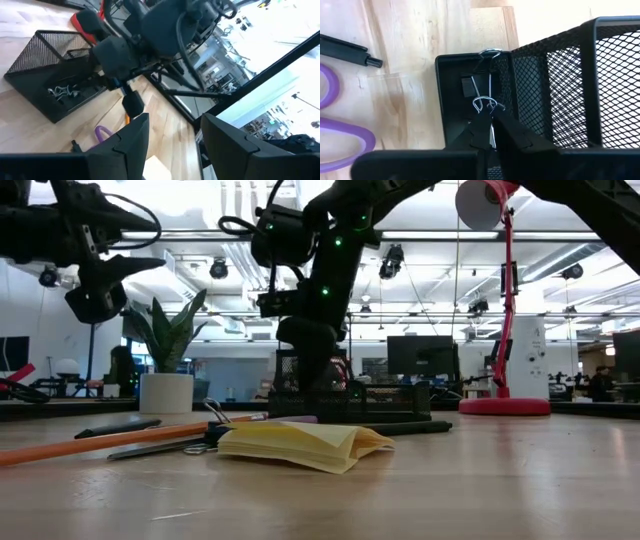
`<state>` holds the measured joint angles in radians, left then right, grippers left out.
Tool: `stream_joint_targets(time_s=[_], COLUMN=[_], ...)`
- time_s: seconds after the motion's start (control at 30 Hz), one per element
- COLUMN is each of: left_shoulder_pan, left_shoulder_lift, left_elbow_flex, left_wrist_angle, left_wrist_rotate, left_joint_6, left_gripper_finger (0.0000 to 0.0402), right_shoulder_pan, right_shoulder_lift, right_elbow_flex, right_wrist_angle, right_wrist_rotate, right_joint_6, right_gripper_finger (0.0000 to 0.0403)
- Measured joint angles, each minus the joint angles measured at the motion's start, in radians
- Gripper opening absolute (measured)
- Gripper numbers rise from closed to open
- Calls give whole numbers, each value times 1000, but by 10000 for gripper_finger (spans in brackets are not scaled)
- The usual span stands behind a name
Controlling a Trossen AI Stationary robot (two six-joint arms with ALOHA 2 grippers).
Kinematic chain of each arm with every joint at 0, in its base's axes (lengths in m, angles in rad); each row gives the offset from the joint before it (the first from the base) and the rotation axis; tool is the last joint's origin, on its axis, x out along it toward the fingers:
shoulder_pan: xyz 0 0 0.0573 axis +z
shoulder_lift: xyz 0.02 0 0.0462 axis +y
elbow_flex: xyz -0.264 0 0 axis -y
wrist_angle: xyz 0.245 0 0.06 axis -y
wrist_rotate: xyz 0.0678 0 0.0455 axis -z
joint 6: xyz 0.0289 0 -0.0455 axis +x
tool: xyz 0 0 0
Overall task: Pick and place office supplies into organizer
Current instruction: Put the top black binder clip into the black desk organizer, then put the middle black pen into the black desk organizer
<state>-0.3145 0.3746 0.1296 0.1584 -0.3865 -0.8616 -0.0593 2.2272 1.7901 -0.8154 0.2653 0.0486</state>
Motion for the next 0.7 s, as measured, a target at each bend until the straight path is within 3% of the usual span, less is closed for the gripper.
stream_joint_targets(time_s=[0.43,0.7], left_shoulder_pan=[0,0], left_shoulder_lift=[2,1], left_elbow_flex=[0,0], left_wrist_angle=[-1,-1], left_wrist_rotate=[-42,-42], left_joint_6=[0,-16], left_gripper_finger=[167,167], right_shoulder_pan=[32,57], right_shoulder_lift=[-42,-55], right_elbow_flex=[1,22], right_wrist_angle=[65,237], right_wrist_rotate=[-4,-34], right_joint_6=[-76,-124], right_gripper_finger=[151,170])
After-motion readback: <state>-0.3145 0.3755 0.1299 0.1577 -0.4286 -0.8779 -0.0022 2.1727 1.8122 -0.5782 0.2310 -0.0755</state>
